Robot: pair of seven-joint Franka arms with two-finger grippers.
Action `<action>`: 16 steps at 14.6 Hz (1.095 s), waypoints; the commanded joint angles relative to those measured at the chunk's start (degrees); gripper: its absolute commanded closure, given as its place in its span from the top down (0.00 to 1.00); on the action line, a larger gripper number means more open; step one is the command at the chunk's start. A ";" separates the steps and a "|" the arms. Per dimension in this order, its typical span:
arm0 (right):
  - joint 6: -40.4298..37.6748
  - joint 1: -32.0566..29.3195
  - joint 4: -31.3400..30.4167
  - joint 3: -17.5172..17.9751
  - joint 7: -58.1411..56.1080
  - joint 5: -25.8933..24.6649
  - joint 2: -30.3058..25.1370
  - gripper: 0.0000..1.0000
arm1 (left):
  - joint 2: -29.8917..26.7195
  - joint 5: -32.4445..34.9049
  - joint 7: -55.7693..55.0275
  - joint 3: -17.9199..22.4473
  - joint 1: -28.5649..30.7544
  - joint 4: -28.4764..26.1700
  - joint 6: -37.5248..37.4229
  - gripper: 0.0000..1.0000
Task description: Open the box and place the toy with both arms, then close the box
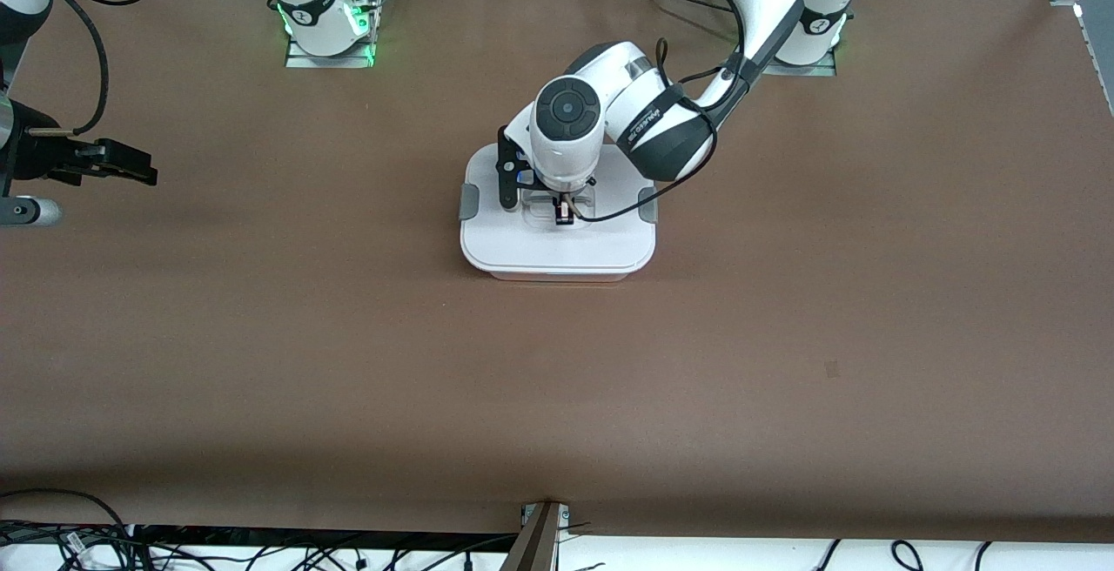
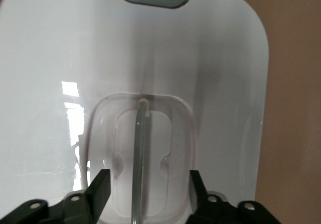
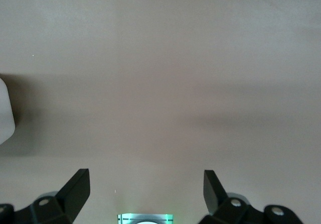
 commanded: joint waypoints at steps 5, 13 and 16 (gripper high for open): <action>-0.08 -0.02 1.72 0.03 0.13 1.05 0.81 1.00 | -16.49 0.41 -13.77 0.40 8.28 -0.07 -15.59 1.00; -0.08 0.06 1.72 0.21 -0.05 0.96 0.90 1.00 | -17.12 4.00 -14.40 4.08 20.08 0.89 -18.06 1.00; -0.08 0.06 1.72 0.21 -0.05 0.96 0.90 1.00 | -16.25 3.75 -18.33 5.67 22.09 1.07 -17.54 1.00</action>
